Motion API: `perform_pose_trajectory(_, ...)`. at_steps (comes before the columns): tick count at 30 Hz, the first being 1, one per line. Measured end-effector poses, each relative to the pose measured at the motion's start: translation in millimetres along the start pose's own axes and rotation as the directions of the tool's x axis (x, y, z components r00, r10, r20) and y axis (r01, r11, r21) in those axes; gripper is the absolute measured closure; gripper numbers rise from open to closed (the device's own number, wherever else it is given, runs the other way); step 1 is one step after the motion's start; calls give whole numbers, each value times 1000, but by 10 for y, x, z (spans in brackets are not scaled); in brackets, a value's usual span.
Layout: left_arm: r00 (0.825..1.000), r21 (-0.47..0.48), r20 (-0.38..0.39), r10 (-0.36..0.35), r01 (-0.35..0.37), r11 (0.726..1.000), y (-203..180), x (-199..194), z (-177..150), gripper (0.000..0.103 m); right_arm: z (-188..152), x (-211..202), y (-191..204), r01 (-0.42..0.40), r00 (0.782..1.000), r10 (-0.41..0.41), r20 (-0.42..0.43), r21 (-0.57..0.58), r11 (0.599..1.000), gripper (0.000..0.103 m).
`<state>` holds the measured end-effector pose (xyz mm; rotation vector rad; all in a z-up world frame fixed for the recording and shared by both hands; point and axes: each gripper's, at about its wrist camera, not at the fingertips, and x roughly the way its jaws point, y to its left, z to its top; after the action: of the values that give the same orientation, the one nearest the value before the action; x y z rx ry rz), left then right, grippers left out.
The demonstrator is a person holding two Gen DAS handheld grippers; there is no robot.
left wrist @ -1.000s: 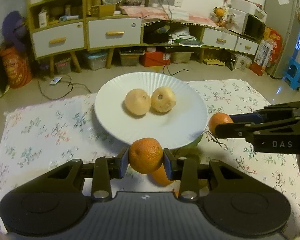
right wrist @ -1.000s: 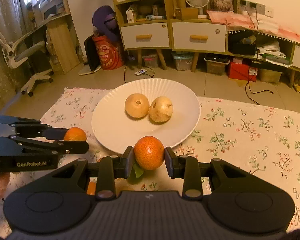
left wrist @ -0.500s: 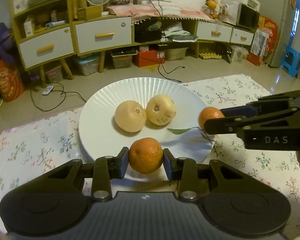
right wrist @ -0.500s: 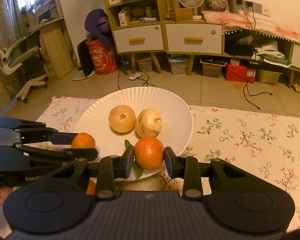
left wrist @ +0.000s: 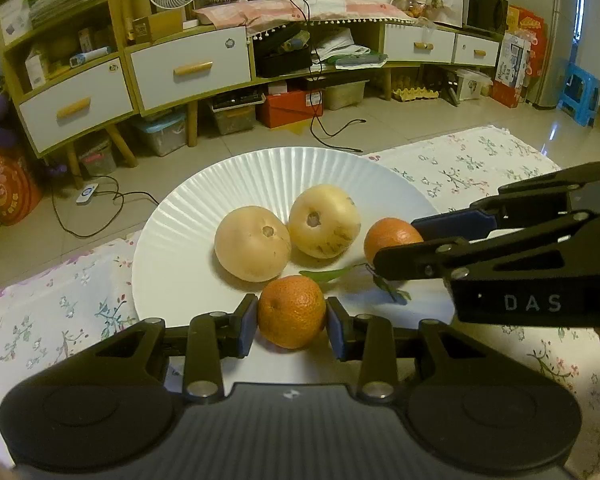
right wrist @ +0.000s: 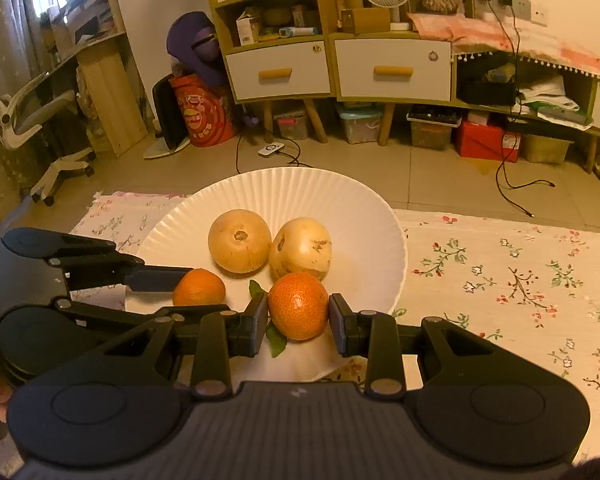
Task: Organize fruits
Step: 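Carry both tangerines onto the white plate beside the pomelos, then open both grippers to release the tangerines on the plate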
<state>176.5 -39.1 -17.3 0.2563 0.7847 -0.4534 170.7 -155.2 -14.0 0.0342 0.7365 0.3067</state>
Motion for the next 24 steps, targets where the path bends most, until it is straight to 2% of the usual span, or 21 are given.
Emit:
perform_pose_trajectory(20,1000,50,16,10,-11,999,-2,95,26,78,30,98,20,-13,1000,13,-2,0,1000,72)
perform_pose_trajectory(23,999,53,32,6,-8,999,2,69,35,73,35,74,16,-21,1000,21,-1,8,1000,71)
perform_pose_trajectory(24,999,52,34,4,-5,999,8,63,43,72,40,63,16,-22,1000,22,-1,9,1000,68)
